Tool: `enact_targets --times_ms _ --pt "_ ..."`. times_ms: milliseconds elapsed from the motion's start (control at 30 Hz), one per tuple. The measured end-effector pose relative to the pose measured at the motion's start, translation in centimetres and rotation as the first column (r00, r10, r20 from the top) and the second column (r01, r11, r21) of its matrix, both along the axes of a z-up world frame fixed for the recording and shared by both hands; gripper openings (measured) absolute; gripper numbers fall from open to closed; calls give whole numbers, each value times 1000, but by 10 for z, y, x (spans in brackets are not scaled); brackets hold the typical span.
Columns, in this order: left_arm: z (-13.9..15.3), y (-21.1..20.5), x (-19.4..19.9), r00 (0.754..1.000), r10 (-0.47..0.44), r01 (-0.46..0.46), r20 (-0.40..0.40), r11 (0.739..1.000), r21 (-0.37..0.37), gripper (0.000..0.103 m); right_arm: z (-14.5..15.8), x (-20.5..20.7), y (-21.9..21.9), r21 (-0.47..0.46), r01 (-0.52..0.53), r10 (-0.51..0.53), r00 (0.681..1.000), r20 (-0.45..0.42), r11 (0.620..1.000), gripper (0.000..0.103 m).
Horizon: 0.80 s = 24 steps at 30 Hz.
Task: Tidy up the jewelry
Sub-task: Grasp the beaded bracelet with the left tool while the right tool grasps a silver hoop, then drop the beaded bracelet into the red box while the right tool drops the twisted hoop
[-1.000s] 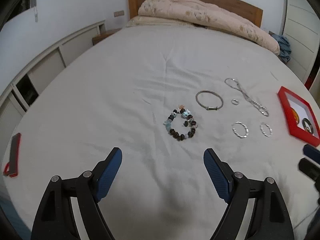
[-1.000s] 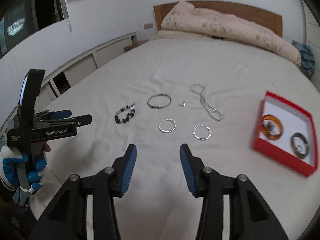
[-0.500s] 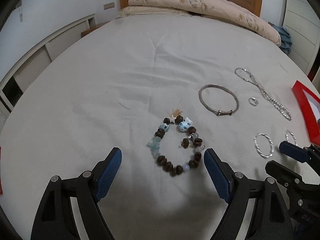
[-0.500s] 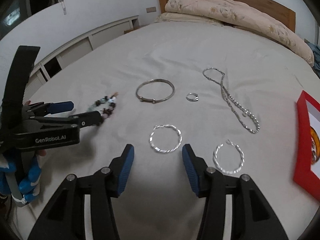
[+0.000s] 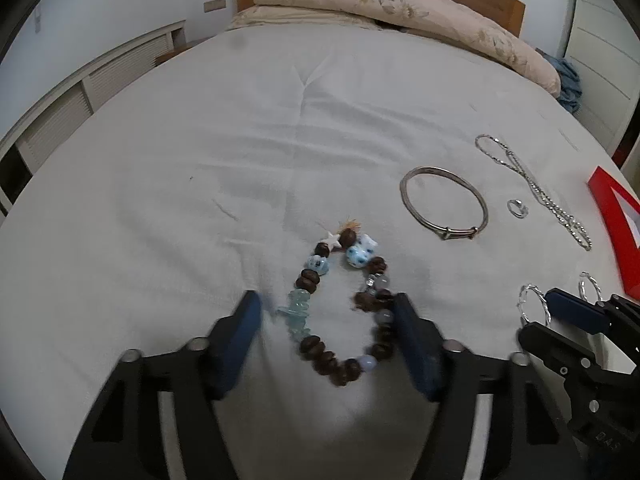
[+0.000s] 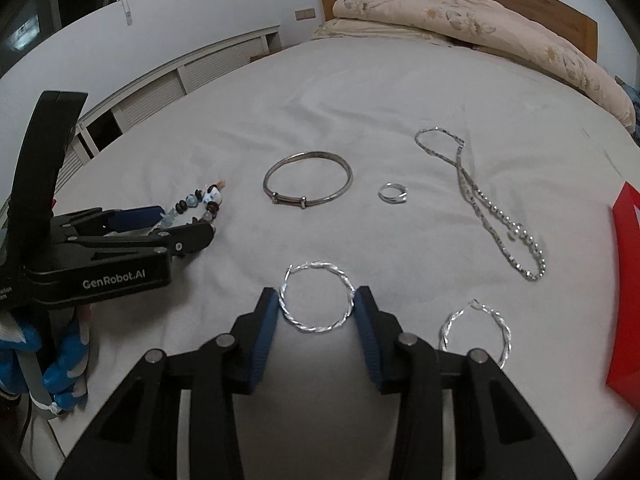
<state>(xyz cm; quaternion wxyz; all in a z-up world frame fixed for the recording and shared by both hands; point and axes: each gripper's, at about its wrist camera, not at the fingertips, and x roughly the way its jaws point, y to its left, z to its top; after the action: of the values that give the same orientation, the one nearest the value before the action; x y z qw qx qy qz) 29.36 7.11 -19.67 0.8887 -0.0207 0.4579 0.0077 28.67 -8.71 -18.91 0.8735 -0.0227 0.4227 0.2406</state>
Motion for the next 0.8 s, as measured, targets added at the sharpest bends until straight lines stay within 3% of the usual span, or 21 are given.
enact_targets --times_ms 67,133,167,400,800 --pt "1 1 -2 1000 -5 5 -1 1000 -6 46 1 -1 0 6 -3 3 1000 1 1000 37" --pt "2 2 -3 1000 -12 12 -6 1000 -19 19 3 -2 -1 16 -1 1 1000 1 1000 37" --pt "3 2 -4 1000 -17 17 -10 1000 -26 16 5 -4 -2 22 2 -2 1000 2 1000 37" --pt "18 -4 -16 1000 -21 21 -6 999 -27 12 21 -13 -5 52 2 -3 1000 11 999 37" --pt "75 -34 -43 997 -45 49 57 997 -60 12 77 -54 -49 103 67 -75 995 71 992 37"
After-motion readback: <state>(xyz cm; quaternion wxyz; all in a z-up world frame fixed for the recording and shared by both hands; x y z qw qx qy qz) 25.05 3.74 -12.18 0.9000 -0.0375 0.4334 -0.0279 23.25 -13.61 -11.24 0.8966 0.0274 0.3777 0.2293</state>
